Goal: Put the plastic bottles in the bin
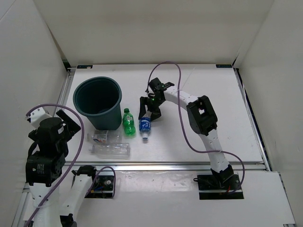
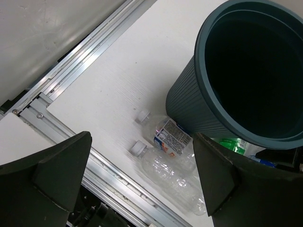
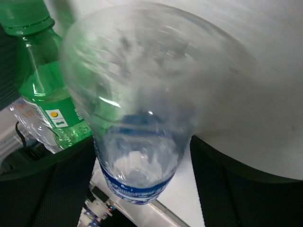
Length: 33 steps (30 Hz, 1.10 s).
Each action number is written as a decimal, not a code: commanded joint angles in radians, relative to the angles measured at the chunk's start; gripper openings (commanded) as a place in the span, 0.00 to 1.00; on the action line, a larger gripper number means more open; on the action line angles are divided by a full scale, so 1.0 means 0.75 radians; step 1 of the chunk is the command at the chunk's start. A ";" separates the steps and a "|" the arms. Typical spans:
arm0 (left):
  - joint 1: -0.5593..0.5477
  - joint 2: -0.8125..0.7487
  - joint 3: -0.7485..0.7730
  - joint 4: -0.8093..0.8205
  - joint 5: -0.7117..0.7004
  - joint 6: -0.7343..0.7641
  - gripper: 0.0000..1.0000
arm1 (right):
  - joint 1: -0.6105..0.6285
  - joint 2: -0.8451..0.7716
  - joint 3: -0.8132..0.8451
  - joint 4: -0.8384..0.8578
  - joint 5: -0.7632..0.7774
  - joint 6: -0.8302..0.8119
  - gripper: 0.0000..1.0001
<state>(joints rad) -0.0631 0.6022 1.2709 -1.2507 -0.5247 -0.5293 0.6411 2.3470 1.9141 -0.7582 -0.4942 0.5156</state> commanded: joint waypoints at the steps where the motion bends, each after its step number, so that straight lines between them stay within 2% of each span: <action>1: -0.008 0.001 -0.023 -0.012 -0.024 0.019 0.99 | 0.000 0.027 -0.038 0.060 -0.118 -0.021 0.76; 2: -0.008 0.001 -0.036 0.001 -0.024 0.019 0.99 | 0.000 0.010 -0.053 0.060 -0.118 -0.021 0.70; 7: -0.008 -0.028 -0.087 0.060 -0.024 0.031 0.99 | -0.028 -0.257 -0.218 0.060 -0.032 -0.006 0.66; 8: -0.008 -0.028 -0.087 0.060 -0.024 0.019 0.99 | -0.028 -0.369 -0.247 0.060 -0.016 -0.006 0.61; 11: -0.008 -0.064 -0.087 0.046 -0.012 -0.063 0.99 | -0.043 -0.568 -0.198 0.109 0.015 0.073 0.58; 14: -0.008 -0.128 -0.140 0.074 0.019 -0.075 0.99 | 0.002 -0.620 0.071 0.150 0.102 0.123 0.53; 15: -0.008 -0.144 -0.156 0.074 0.031 -0.076 0.99 | 0.016 -0.593 0.181 0.150 0.121 0.123 0.53; 16: -0.008 -0.160 -0.173 0.086 0.031 -0.076 0.99 | 0.029 -0.526 0.419 0.128 0.137 0.123 0.53; 18: -0.008 -0.187 -0.185 0.087 0.031 -0.076 0.99 | 0.073 -0.452 0.625 0.127 0.166 0.147 0.53; 20: -0.008 -0.187 -0.212 0.087 0.031 -0.096 0.99 | 0.108 -0.383 0.755 0.269 0.182 0.147 0.53; 22: -0.008 -0.214 -0.224 0.054 0.017 -0.171 0.99 | 0.172 -0.364 0.729 0.486 0.227 0.121 0.56; 24: -0.008 -0.214 -0.224 0.042 0.016 -0.212 0.99 | 0.256 -0.289 0.779 0.532 0.333 0.027 0.57; 27: -0.008 -0.198 -0.212 0.042 0.071 -0.180 0.99 | 0.360 -0.197 0.829 0.610 0.474 -0.098 0.65; 30: -0.008 -0.161 -0.197 0.042 0.147 -0.164 0.99 | 0.415 -0.131 0.829 0.655 0.532 -0.217 0.69; 32: -0.008 -0.140 -0.197 0.029 0.166 -0.180 0.99 | 0.446 -0.153 0.859 0.588 0.552 -0.268 0.94; 33: -0.008 -0.128 -0.197 0.029 0.180 -0.180 0.99 | 0.446 -0.192 0.833 0.519 0.593 -0.282 1.00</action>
<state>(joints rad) -0.0631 0.4732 1.1049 -1.2152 -0.4400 -0.6521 0.9737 2.2730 2.5298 -0.3565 -0.1497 0.4149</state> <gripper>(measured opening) 0.992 0.960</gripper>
